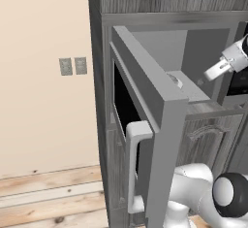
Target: Retrieve the reheated potato from the microwave, then place the potato, cheese, and condiment on the cutting board.
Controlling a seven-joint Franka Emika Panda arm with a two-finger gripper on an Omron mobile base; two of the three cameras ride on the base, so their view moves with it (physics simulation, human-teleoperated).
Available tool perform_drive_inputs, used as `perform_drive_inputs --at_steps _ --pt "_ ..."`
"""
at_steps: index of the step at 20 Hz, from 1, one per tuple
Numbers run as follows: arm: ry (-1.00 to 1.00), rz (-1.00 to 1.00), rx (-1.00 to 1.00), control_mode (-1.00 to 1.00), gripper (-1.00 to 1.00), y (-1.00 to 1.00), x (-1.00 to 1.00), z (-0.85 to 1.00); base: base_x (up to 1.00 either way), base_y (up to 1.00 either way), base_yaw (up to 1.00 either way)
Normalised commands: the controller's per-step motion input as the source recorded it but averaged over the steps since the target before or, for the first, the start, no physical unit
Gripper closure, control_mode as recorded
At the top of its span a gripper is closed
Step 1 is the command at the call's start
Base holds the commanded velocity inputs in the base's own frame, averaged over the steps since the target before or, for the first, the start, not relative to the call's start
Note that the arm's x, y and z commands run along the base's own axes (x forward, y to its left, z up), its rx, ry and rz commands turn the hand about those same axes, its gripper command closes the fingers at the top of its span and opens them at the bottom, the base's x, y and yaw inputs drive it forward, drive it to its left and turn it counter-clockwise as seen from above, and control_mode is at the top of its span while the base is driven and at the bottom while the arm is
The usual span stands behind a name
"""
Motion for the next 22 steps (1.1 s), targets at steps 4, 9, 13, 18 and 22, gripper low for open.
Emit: perform_drive_inputs --at_steps 4,9,13,18,22 --pt "-0.04 -0.09 -0.03 -1.0 -1.0 -0.22 0.2 -0.4 0.0 0.0 0.0" --pt "-0.22 -0.08 -0.05 -1.0 -1.0 -0.07 0.19 -0.41 0.0 0.0 0.0" --pt "-0.13 -0.16 -0.07 -1.0 -1.0 0.0 0.4 -0.16 0.0 0.0 0.0" --pt "0.0 -0.17 -0.07 -1.0 -1.0 0.0 0.55 0.0 0.0 0.0 0.0" --pt "0.1 -0.11 -0.03 -1.0 -1.0 -0.05 0.59 0.01 0.0 0.0 0.0"
